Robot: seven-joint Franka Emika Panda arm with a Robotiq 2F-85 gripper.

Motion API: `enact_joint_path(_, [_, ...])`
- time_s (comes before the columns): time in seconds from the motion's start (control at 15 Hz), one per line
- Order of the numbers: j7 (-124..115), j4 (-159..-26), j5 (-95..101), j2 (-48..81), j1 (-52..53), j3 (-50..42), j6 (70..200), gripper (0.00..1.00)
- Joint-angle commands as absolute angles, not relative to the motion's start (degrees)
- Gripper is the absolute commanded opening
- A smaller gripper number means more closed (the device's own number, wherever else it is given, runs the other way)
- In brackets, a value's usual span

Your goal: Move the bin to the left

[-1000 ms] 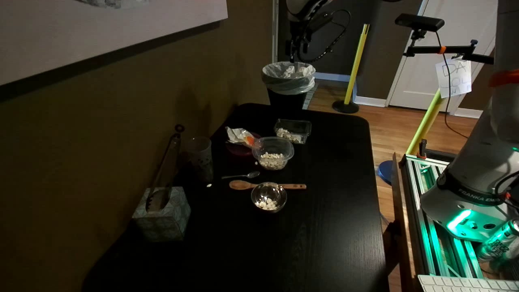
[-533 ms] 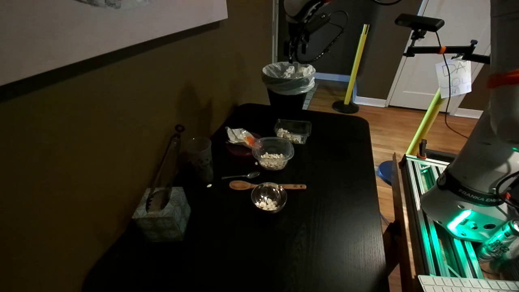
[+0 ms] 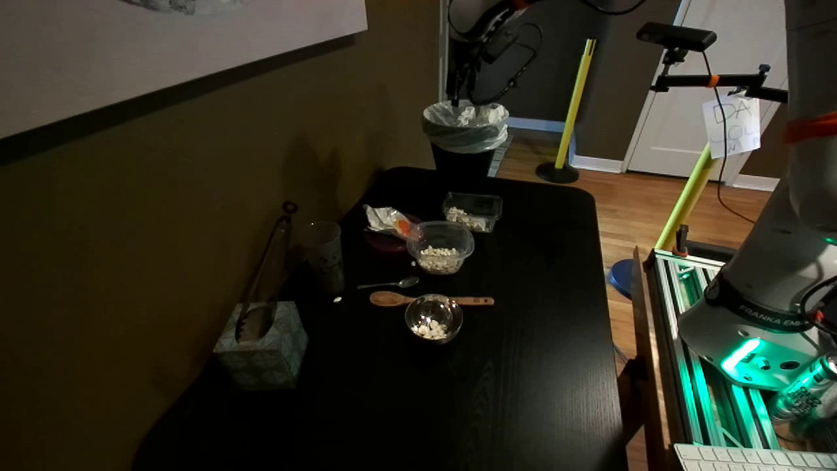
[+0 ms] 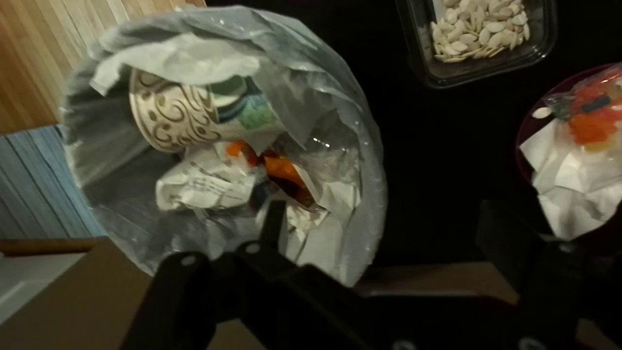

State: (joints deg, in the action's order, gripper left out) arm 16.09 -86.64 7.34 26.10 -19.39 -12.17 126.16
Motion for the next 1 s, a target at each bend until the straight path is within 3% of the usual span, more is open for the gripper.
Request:
enact_joint_path(0.0, [28.12,-81.9,3.25,31.01,-22.33,-8.0,125.87,1.0])
enact_joint_path(0.4, [47.97,-73.7,-4.42,38.21,-27.65,-2.11,120.96,1.0])
enact_joint_path(0.47, [42.72,-78.26,-2.37,34.94,-25.21,-4.38,124.37,1.0])
enact_joint_path(0.93, [38.85,-74.22,-0.65,38.55,-24.6,-6.57,119.45,1.0])
